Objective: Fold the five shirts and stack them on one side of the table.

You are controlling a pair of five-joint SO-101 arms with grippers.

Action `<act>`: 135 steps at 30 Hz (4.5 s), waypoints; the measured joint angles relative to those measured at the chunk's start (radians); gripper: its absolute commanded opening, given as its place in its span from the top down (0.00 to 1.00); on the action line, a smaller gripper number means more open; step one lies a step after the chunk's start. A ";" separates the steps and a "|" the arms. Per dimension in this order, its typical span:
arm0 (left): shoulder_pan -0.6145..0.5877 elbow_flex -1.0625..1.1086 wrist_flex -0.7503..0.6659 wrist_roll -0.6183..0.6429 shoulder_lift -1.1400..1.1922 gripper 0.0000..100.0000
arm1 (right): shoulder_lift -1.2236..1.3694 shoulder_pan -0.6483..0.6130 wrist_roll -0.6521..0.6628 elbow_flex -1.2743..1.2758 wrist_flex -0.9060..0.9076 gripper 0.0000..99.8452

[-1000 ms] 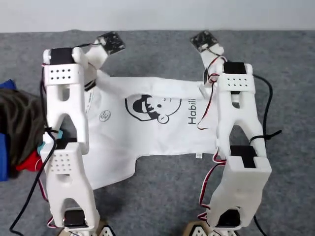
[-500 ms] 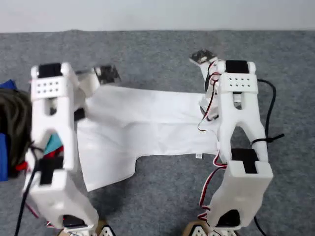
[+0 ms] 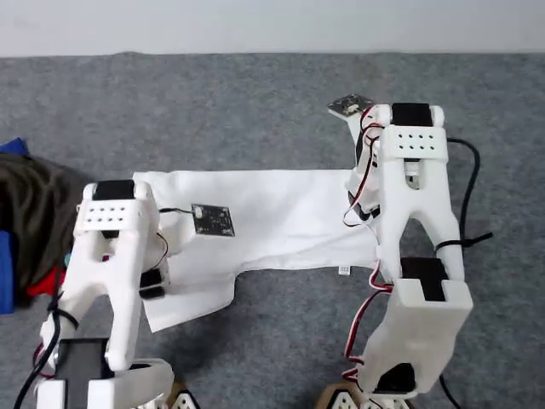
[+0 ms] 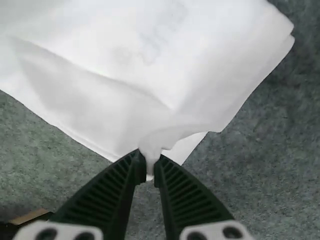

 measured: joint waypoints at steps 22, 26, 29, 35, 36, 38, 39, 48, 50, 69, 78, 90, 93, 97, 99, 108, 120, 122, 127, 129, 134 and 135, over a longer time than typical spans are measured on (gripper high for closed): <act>-0.008 -0.015 0.000 0.044 -0.035 0.86 | -0.195 0.043 0.000 0.011 0.014 0.73; -0.048 -0.052 0.000 0.044 -0.101 0.81 | -0.210 0.043 0.000 0.011 0.014 0.73; -0.074 -0.052 0.000 0.044 -0.160 0.79 | -0.210 0.043 0.000 0.011 0.014 0.73; -0.115 -0.052 0.000 0.044 -0.252 0.78 | -0.210 0.003 0.000 0.011 0.012 0.73; -0.118 -0.057 0.000 0.044 -0.255 0.78 | -0.210 -0.005 0.000 0.011 0.008 0.73; -0.120 -0.071 -0.002 0.044 -0.256 0.80 | -0.210 -0.011 0.000 0.011 0.003 0.73; -0.120 -0.075 -0.005 0.049 -0.256 0.81 | -0.210 -0.009 -0.003 0.011 0.000 0.73; -0.120 -0.066 -0.382 0.457 -0.256 0.99 | -0.075 -0.005 -0.255 0.011 -0.037 0.94; -0.120 -0.066 -0.404 0.557 -0.256 0.99 | -0.061 -0.005 -0.298 0.011 -0.057 0.99; 0.084 0.178 -0.311 0.394 -0.198 0.82 | -0.058 -0.043 -0.292 0.011 0.003 0.98; 0.118 0.270 -0.305 0.276 -0.195 0.75 | -0.058 0.060 -0.288 0.011 0.008 0.98; 0.178 0.385 -0.453 0.290 -0.195 0.76 | -0.126 0.078 -0.288 0.011 0.008 0.98; 0.178 0.396 -0.482 0.290 -0.195 0.76 | -0.147 0.078 -0.288 0.011 0.008 0.98; 0.178 0.400 -0.520 0.290 -0.137 0.76 | -0.153 0.078 -0.288 0.011 0.008 0.98; 0.178 0.391 -0.529 0.290 -0.087 0.76 | -0.153 0.078 -0.288 0.011 0.008 0.98; 0.178 0.272 -0.508 0.295 0.097 0.91 | -0.153 0.078 -0.288 0.011 0.009 0.98; 0.181 0.204 -0.470 0.296 0.152 0.99 | -0.153 0.078 -0.288 0.011 0.009 0.98; 0.181 0.158 -0.436 0.296 0.155 0.99 | -0.153 0.078 -0.288 0.011 0.009 0.98; 0.181 -0.021 -0.356 0.296 0.164 0.99 | -0.153 0.078 -0.288 0.011 0.009 0.98; 0.181 -0.089 -0.333 0.296 0.164 0.98 | -0.153 0.078 -0.288 0.011 0.009 0.98; 0.181 -0.173 -0.334 0.296 0.167 0.94 | -0.153 0.078 -0.288 0.011 0.009 0.98; 0.180 -0.176 -0.347 0.296 0.167 0.93 | -0.153 0.078 -0.288 0.011 0.009 0.98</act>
